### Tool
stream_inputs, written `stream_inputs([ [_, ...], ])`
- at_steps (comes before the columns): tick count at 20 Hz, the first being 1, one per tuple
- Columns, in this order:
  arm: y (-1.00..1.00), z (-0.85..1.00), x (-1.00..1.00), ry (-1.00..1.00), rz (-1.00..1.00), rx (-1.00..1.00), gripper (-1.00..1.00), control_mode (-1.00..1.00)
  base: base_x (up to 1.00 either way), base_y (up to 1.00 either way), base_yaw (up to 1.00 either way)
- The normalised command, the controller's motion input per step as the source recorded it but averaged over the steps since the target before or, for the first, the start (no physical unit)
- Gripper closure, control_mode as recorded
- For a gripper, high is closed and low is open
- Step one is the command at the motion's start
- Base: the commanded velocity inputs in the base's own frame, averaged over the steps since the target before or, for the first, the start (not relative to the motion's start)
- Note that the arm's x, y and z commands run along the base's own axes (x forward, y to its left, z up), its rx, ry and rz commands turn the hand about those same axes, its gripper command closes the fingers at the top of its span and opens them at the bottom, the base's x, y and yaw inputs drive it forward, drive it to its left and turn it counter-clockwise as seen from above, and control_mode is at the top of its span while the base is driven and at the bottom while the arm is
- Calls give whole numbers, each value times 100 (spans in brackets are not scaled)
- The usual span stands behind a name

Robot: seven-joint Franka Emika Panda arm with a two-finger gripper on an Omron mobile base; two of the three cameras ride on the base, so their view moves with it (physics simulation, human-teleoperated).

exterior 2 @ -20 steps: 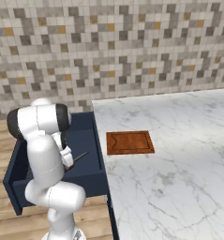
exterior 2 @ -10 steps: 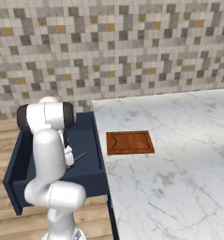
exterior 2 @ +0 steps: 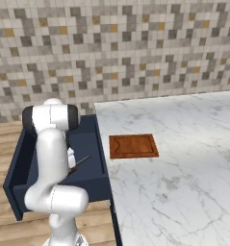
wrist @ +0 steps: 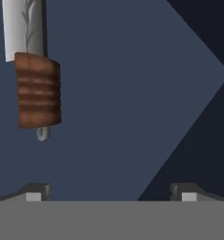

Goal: Pick up the knife from the drawer and place it on the cutting board. Then place the meat from the plate to the cutting board.

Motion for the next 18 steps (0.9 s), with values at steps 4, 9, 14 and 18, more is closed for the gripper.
stream_inputs([
  [4, 9, -14, 22, 1, 0, 0, -100, -100, 0, 0, 0],
  [9, 6, -24, 15, 0, 0, 0, -100, -100, 0, 0, 0],
  [14, 2, -30, 5, 0, 0, 0, -100, -100, 0, 0, 0],
  [18, 0, -18, 0, -8, 0, 1, -100, -100, 0, 0, 0],
])
